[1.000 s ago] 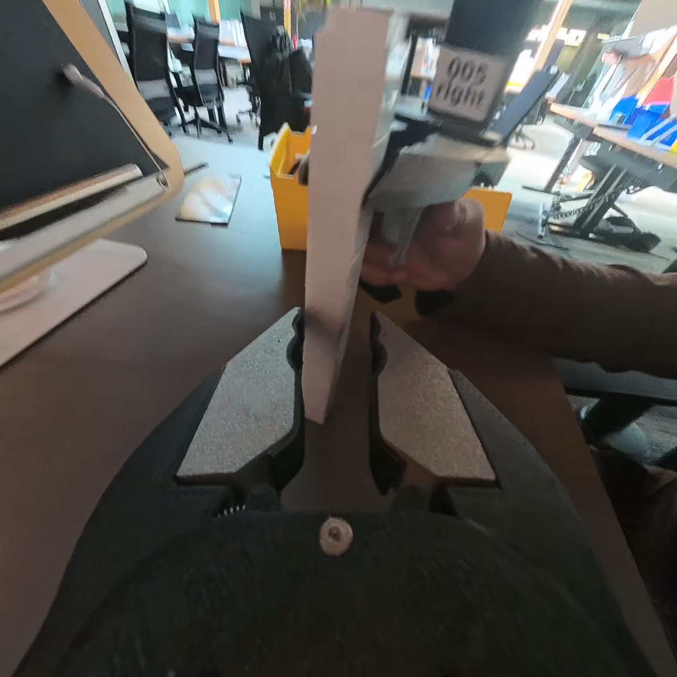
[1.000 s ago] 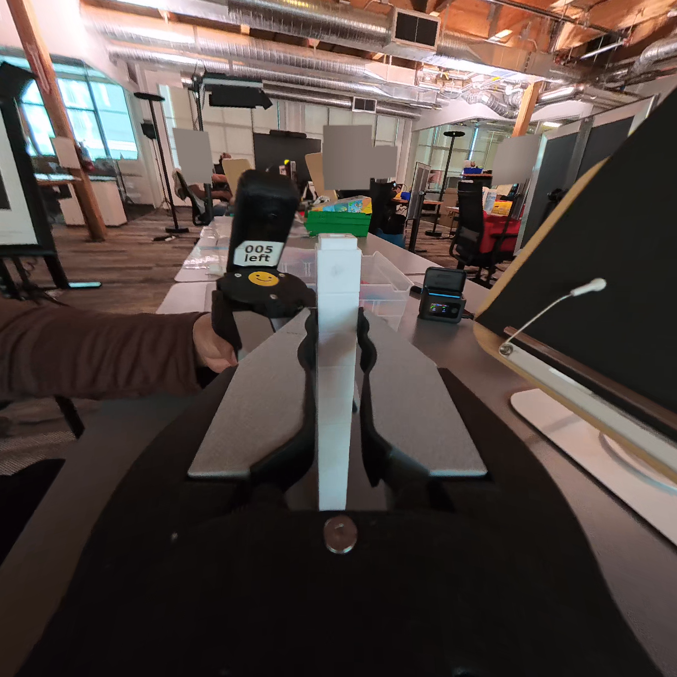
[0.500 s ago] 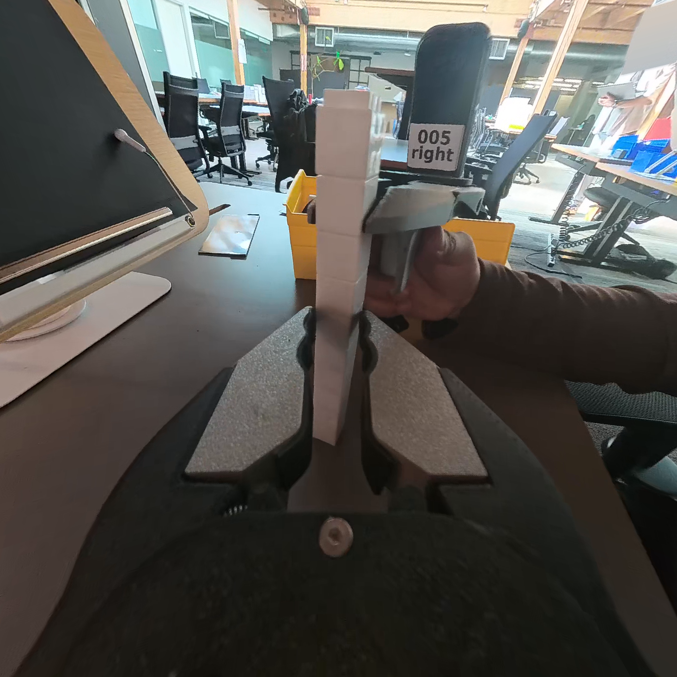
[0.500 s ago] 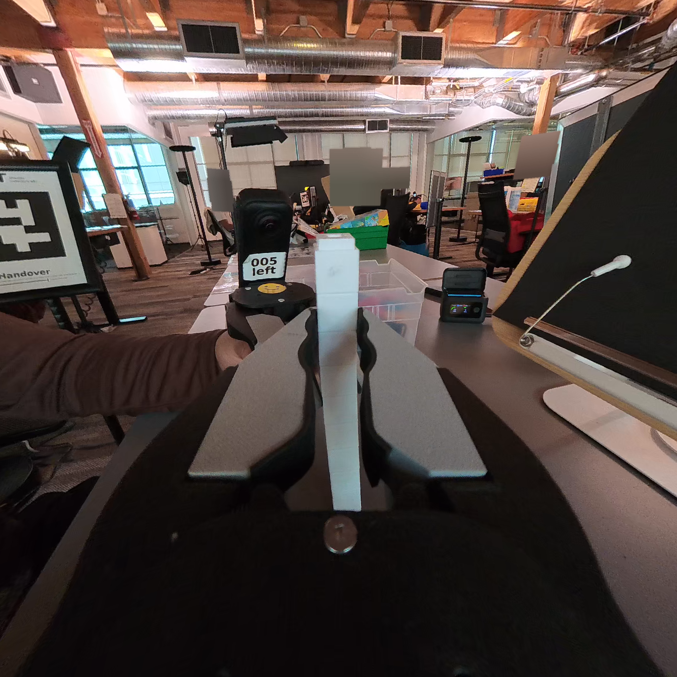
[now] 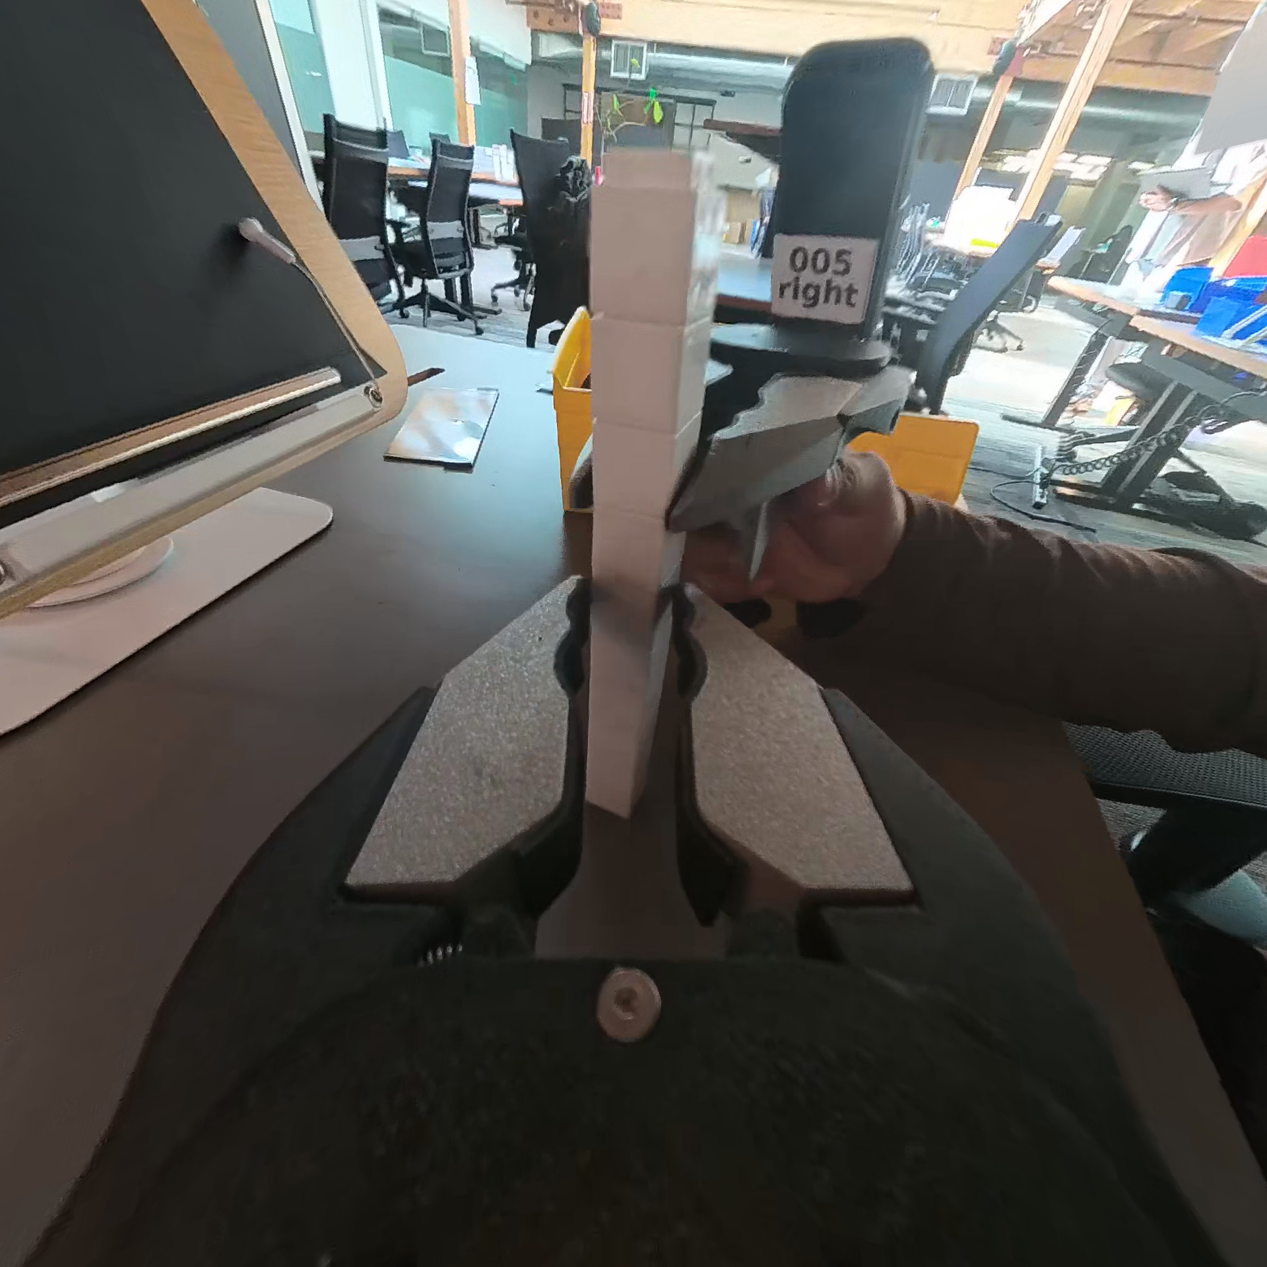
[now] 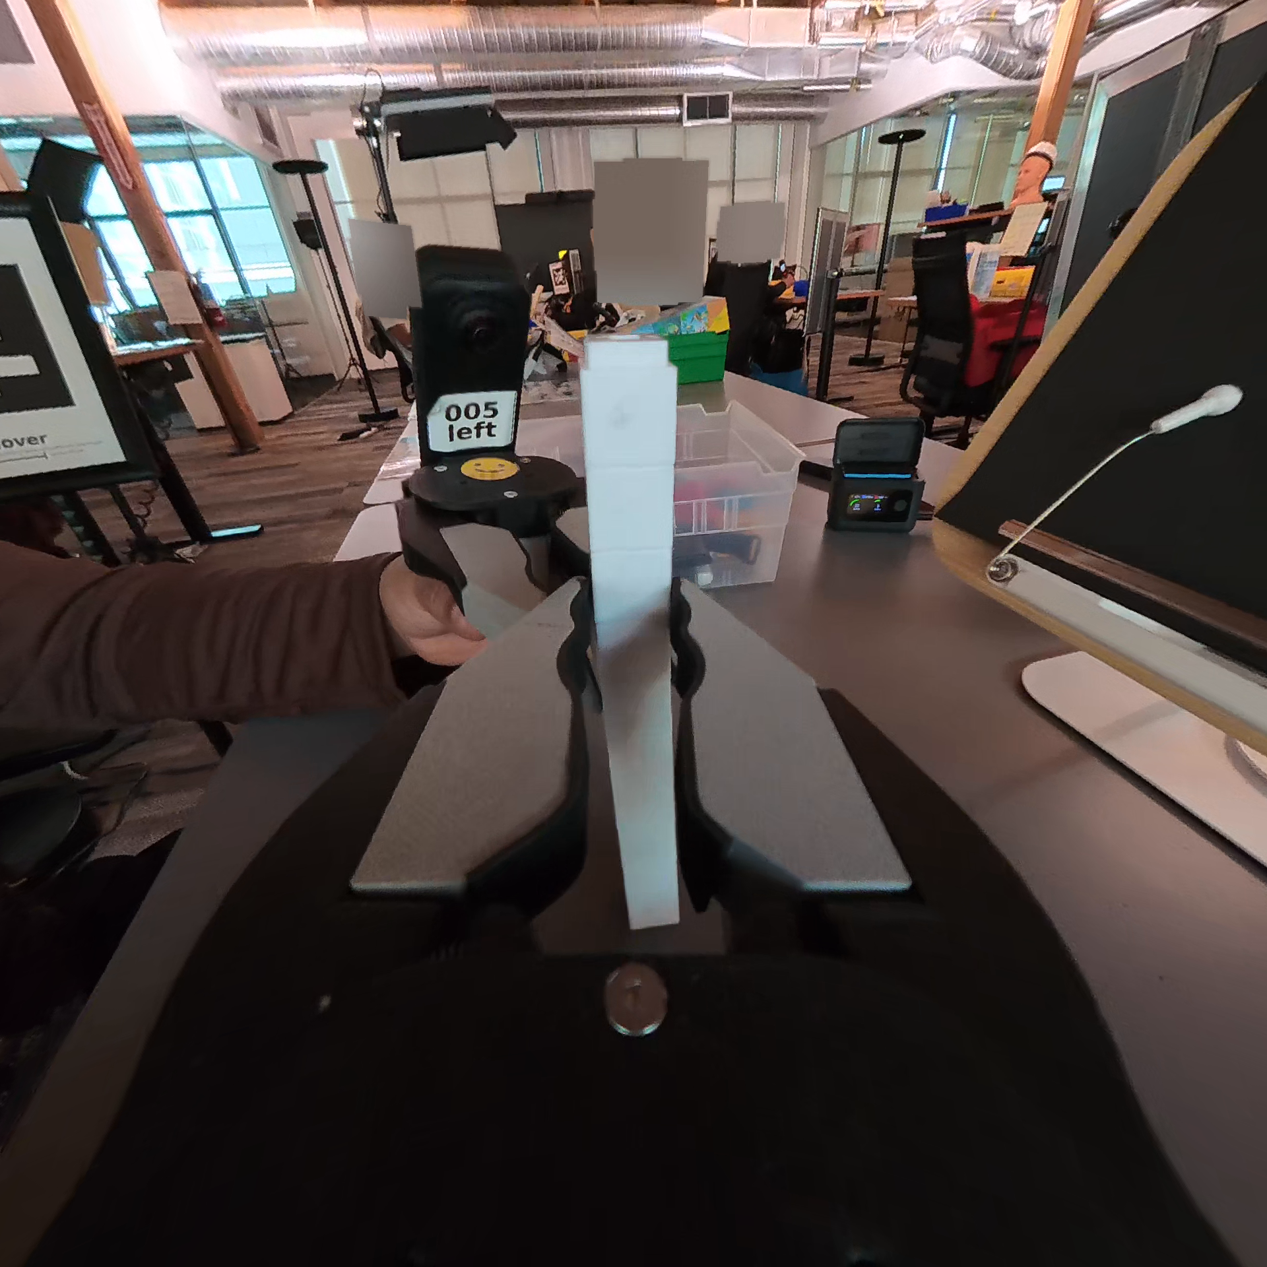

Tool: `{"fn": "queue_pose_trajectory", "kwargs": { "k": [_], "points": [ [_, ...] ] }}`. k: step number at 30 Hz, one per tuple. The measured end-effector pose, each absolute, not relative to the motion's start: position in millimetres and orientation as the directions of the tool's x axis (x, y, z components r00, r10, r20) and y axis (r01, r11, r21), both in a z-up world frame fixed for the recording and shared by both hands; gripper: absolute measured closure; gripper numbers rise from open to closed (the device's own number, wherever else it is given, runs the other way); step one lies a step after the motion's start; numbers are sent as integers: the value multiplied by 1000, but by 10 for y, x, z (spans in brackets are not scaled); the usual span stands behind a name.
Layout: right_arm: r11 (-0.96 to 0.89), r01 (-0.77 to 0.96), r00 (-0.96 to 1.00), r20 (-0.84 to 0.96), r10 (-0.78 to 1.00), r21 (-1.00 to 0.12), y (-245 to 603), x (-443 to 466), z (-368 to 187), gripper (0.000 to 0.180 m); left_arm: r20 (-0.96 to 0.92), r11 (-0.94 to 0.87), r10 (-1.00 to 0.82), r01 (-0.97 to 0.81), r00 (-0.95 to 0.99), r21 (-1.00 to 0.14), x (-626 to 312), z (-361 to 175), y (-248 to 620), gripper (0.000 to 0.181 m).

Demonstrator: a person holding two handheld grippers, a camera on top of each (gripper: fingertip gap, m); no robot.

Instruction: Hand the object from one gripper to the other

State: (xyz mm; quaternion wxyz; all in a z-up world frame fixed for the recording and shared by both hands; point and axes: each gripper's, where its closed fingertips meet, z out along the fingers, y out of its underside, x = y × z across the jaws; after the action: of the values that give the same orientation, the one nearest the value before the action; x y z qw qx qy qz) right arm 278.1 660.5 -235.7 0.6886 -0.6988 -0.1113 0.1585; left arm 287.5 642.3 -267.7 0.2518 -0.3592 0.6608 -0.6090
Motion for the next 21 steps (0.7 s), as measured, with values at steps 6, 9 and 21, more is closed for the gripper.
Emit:
{"fn": "queue_pose_trajectory", "kwargs": {
  "k": [6,9,21],
  "points": [
    [93,-175,897,-120,425,-980,6472,2803,-2087,161,71,116,-774,-251,-629,-961,2917,-2991,6336,146],
    [114,-202,892,-134,432,-973,6428,2824,-2026,162,24,162,-757,-223,-653,-961,2885,-2989,6270,157],
    [34,-238,902,-208,379,-971,6558,2882,-2185,130,2,116,-848,-189,-529,-975,2996,-2877,6575,158]
  ]
}}
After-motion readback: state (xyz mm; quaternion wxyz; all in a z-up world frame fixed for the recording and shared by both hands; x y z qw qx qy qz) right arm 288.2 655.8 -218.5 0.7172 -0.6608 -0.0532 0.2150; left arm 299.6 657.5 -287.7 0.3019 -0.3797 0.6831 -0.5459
